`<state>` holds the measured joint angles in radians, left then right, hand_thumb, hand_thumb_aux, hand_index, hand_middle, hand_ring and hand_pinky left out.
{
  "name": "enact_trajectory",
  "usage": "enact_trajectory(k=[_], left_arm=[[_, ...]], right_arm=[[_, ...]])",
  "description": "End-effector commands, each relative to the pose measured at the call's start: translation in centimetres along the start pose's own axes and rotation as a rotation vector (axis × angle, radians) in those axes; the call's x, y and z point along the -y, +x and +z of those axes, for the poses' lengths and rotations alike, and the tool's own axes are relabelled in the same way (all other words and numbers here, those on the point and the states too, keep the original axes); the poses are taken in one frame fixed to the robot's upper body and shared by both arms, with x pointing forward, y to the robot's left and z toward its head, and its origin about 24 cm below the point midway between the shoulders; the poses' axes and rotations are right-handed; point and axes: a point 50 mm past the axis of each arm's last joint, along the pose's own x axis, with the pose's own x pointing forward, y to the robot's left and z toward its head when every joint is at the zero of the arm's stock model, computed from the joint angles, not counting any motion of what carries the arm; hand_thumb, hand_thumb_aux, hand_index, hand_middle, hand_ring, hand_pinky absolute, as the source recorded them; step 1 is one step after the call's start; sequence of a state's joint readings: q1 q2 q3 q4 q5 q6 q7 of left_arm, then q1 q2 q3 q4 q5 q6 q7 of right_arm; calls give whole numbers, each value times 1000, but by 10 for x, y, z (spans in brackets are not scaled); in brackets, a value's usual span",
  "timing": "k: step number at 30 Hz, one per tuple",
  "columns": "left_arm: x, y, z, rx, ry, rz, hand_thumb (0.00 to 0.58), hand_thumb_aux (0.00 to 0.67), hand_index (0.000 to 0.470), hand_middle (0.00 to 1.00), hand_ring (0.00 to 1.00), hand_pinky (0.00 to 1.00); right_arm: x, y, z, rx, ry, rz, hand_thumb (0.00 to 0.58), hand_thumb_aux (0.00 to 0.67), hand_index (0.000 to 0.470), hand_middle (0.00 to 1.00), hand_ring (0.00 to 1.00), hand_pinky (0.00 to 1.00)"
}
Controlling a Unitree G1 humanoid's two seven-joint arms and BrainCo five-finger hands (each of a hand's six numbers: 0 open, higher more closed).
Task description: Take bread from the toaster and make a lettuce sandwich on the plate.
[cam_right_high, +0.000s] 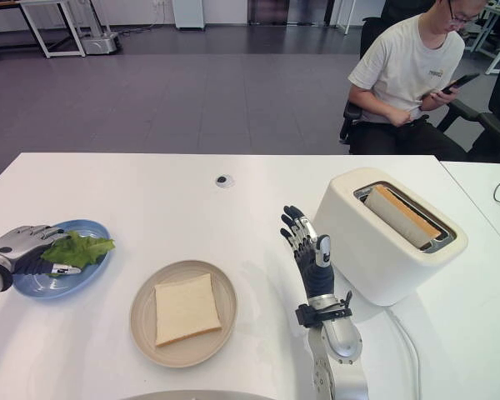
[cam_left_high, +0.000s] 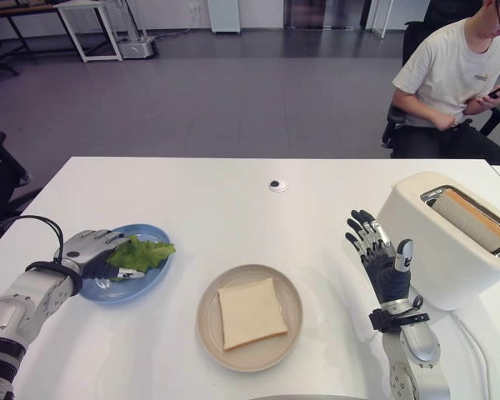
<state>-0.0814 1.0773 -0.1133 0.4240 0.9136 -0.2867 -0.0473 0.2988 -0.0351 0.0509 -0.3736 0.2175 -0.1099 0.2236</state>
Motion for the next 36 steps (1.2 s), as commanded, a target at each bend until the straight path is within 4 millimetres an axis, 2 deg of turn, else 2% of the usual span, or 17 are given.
enact_trajectory(k=[1, 2, 3, 7, 14, 18, 21, 23, 28, 36], left_arm=[[2, 5, 4, 0, 47, 15, 441, 342, 240, 0, 0, 0], [4, 5, 6, 7, 54, 17, 543, 502, 352, 0, 0, 0], [7, 4, 9, 15, 56, 14, 580, 670, 470, 0, 0, 0], [11, 1, 13, 27, 50, 18, 580, 670, 470, 0, 0, 0], [0, 1, 15, 41, 45, 67, 580, 670, 470, 0, 0, 0], [-26, -2, 6, 19, 33, 151, 580, 670, 470, 0, 0, 0], [-57, -10, 1, 10, 25, 253, 580, 670, 470, 0, 0, 0], [-77, -17, 6, 30, 19, 318, 580, 670, 470, 0, 0, 0], [-105, -32, 37, 142, -24, 414, 580, 670, 470, 0, 0, 0], [-105, -46, 128, 469, -124, 419, 580, 670, 470, 0, 0, 0]], right_arm=[[-2, 0, 3, 3, 31, -3, 0, 0, 0, 0, 0, 0], [-2, 0, 4, 4, 33, -2, 0, 0, 0, 0, 0, 0], [-2, 0, 4, 3, 35, -1, 0, 0, 0, 0, 0, 0], [-3, 1, 4, 0, 40, 2, 0, 0, 0, 0, 0, 0], [-4, 2, 4, -3, 43, 4, 0, 0, 0, 0, 0, 0], [-4, 2, 4, -2, 43, 2, 0, 0, 0, 0, 0, 0], [-3, 2, 4, -1, 43, 1, 0, 0, 0, 0, 0, 0], [-3, 2, 4, -1, 43, -1, 0, 0, 0, 0, 0, 0], [-3, 3, 3, 2, 42, -2, 0, 0, 0, 0, 0, 0], [-1, 7, 5, 9, 38, 0, 0, 0, 0, 0, 0, 0]])
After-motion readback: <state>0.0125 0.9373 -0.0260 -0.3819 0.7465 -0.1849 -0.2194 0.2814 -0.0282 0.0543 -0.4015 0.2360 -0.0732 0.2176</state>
